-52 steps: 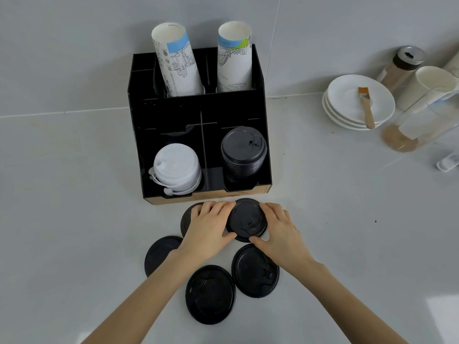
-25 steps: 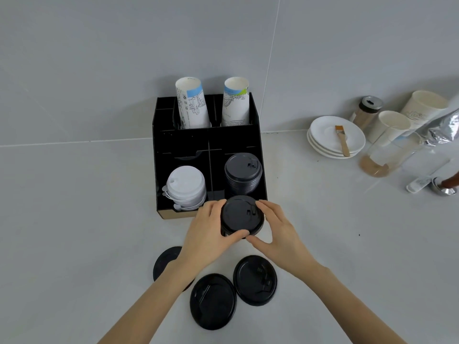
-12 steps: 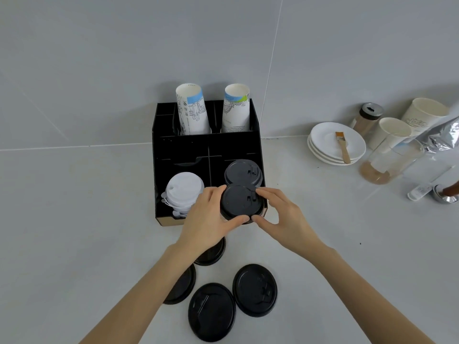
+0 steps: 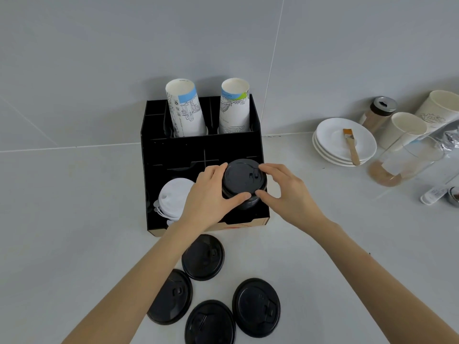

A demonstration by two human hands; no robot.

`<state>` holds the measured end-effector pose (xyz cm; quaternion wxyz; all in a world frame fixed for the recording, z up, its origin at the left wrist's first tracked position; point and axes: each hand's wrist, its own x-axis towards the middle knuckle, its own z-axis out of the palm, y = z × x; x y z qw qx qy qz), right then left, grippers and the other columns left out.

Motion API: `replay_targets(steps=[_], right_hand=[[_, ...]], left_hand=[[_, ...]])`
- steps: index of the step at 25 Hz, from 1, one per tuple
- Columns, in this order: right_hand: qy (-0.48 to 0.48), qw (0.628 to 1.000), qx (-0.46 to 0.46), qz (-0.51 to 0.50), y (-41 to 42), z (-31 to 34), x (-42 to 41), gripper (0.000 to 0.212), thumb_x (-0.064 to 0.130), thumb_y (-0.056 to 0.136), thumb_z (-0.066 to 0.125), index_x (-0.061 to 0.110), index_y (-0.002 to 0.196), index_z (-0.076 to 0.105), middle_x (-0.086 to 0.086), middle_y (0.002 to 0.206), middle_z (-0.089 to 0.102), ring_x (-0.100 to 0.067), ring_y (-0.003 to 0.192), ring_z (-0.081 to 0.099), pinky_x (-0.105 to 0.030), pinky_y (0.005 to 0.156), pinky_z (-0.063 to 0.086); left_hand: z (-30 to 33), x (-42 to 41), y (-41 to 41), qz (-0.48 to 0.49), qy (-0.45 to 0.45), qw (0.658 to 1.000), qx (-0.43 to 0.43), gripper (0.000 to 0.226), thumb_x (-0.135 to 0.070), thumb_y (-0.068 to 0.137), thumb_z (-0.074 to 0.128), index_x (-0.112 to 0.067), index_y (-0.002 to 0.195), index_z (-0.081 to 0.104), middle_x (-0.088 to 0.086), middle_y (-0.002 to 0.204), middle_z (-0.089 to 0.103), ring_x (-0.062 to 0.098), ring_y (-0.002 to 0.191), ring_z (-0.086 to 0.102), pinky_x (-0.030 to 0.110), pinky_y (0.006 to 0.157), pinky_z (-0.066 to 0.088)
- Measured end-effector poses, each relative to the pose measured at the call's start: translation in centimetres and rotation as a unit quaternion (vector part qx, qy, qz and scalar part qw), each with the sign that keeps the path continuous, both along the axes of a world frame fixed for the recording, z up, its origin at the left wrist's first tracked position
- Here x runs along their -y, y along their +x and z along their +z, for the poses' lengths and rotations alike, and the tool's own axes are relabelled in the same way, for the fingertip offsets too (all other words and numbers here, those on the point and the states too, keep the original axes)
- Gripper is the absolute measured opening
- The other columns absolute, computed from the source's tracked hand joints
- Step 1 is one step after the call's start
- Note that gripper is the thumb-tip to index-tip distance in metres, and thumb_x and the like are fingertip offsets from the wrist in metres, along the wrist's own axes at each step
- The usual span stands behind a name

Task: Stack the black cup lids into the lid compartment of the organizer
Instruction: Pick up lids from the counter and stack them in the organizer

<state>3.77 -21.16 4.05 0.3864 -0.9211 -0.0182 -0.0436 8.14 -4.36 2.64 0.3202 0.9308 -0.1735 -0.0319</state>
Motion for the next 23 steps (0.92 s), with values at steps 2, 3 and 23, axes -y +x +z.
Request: replay_targets(steps=[2, 3, 23], right_hand=[[0.01, 1.0, -0.016, -0.013, 0.5, -0.6, -0.1, 0.048, 0.015, 0.082, 0.061, 0.013, 0.127, 0.043, -0.003, 0.132, 0.047, -0.014, 0.112, 0.047, -0.009, 0.092, 0.028], [0.011, 1.0, -0.023, -0.017, 0.6, -0.9, -0.2, 0.049, 0.016, 0.083, 0.061, 0.013, 0.128, 0.042, -0.002, 0.133, 0.047, -0.016, 0.114, 0.048, -0.012, 0.094, 0.031], [-0.076, 0.997, -0.015, -0.028, 0.2, -2.3, -0.4, 0.048, 0.018, 0.085, 0.057, 0.01, 0.129, 0.04, -0.008, 0.134, 0.044, -0.024, 0.123, 0.04, -0.03, 0.101, 0.034]], left_hand=[[-0.6, 0.2, 0.6, 0.004, 0.008, 1.0, -0.01, 0.077, -0.051, 0.073, 0.061, -0.018, 0.134, 0.028, 0.005, 0.138, 0.039, 0.022, 0.125, 0.035, 0.035, 0.095, 0.036], [-0.8, 0.3, 0.8, 0.005, 0.01, 1.0, -0.011, 0.077, -0.05, 0.073, 0.062, -0.018, 0.134, 0.028, 0.005, 0.138, 0.04, 0.023, 0.126, 0.034, 0.037, 0.097, 0.036], [-1.7, 0.0, 0.8, -0.01, 0.046, 0.998, -0.047, 0.082, -0.047, 0.078, 0.059, -0.017, 0.139, 0.013, 0.007, 0.147, 0.025, 0.027, 0.13, 0.026, 0.042, 0.101, 0.033]])
